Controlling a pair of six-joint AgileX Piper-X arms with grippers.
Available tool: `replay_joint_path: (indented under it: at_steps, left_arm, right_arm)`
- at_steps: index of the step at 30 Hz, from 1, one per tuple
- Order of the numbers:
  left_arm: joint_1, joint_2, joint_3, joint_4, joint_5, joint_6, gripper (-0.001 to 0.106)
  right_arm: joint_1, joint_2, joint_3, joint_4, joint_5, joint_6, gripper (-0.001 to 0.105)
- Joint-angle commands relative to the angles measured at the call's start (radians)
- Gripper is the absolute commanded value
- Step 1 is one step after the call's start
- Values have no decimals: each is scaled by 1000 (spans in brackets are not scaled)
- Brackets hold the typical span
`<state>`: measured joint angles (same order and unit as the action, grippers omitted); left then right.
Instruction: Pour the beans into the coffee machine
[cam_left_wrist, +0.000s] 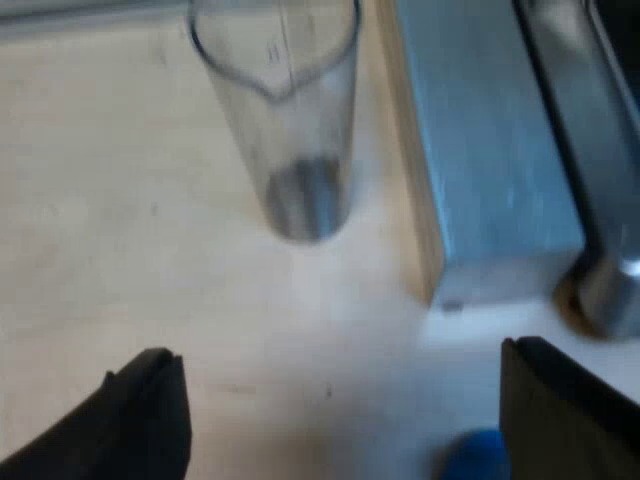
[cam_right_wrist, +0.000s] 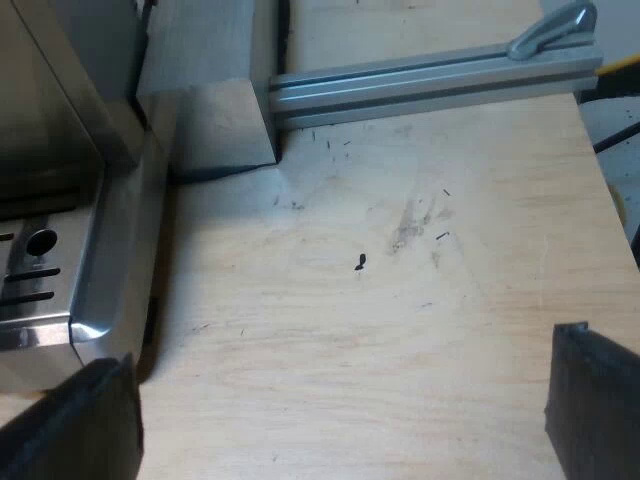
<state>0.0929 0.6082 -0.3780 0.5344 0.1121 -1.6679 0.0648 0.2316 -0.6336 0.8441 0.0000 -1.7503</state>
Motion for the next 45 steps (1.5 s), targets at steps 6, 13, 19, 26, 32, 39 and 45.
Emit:
replay_joint_path:
  at_steps: [6, 13, 19, 26, 32, 39, 45]
  left_arm:
    - [-3, 11, -3, -77, 4, -36, 74]
    - [-3, 109, -3, -69, 20, -86, 75]
    - [-3, 168, -3, -144, 32, -86, 75]
    - [-3, 201, -3, -279, 32, -86, 72]
    - [-3, 252, 15, -279, 59, -86, 72]
    - [-3, 302, 43, -345, 64, -72, 72]
    - [-3, 320, 43, -410, 57, -47, 72]
  right_arm:
    - [-1, -5, -10, -21, 0, -3, 82]
    - [-1, -5, -14, -34, 0, -3, 82]
    - [-1, -5, -18, -39, 0, -3, 82]
    - [-1, -5, -18, -39, 0, -3, 82]
    - [-1, -5, -18, -39, 0, -3, 82]
    - [-1, -5, -18, -39, 0, -3, 82]
    - [-1, -5, -18, -39, 0, -3, 82]
